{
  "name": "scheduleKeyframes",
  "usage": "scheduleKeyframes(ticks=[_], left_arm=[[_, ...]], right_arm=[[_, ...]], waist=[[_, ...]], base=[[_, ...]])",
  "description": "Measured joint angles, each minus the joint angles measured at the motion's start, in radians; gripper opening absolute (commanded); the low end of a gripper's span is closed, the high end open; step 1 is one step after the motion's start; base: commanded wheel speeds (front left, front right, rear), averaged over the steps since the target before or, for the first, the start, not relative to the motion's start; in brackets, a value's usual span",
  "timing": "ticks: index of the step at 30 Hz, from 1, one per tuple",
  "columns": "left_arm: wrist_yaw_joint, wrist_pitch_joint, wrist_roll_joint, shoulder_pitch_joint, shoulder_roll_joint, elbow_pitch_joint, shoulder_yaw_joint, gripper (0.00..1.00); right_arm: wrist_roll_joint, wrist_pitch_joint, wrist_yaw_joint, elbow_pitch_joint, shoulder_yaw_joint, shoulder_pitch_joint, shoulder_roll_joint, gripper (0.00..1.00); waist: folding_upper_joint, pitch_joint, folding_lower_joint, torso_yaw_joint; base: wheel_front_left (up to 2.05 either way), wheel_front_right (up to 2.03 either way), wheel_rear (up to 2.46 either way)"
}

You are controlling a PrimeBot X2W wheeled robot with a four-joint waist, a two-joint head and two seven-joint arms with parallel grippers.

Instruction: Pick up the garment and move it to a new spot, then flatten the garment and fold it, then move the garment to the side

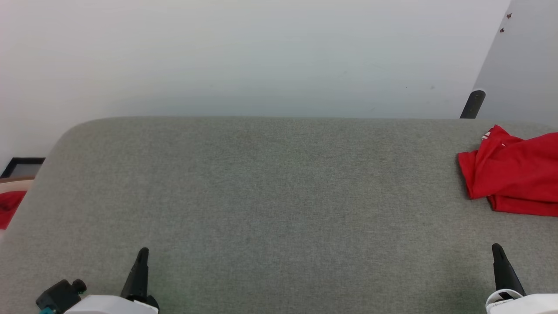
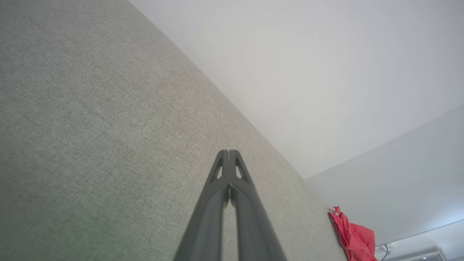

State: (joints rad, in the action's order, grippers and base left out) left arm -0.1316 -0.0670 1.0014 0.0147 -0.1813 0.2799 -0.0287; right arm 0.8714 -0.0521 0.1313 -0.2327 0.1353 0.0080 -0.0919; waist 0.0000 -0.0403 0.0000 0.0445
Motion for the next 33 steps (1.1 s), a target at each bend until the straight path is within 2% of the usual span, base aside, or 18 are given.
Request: scheduleKeyframes(ticks=[33], left_arm=[[0.000,0.091,0.301,0.043,0.065,-0.016,-0.043,0.00]], right_arm=[[0.365,0.081,0.000,-0.007,-0.010,-0.053,0.019,0.00]], waist=[[0.0000,0.018,0.0000,-0.018]], base=[[0.00,0.00,0.00]])
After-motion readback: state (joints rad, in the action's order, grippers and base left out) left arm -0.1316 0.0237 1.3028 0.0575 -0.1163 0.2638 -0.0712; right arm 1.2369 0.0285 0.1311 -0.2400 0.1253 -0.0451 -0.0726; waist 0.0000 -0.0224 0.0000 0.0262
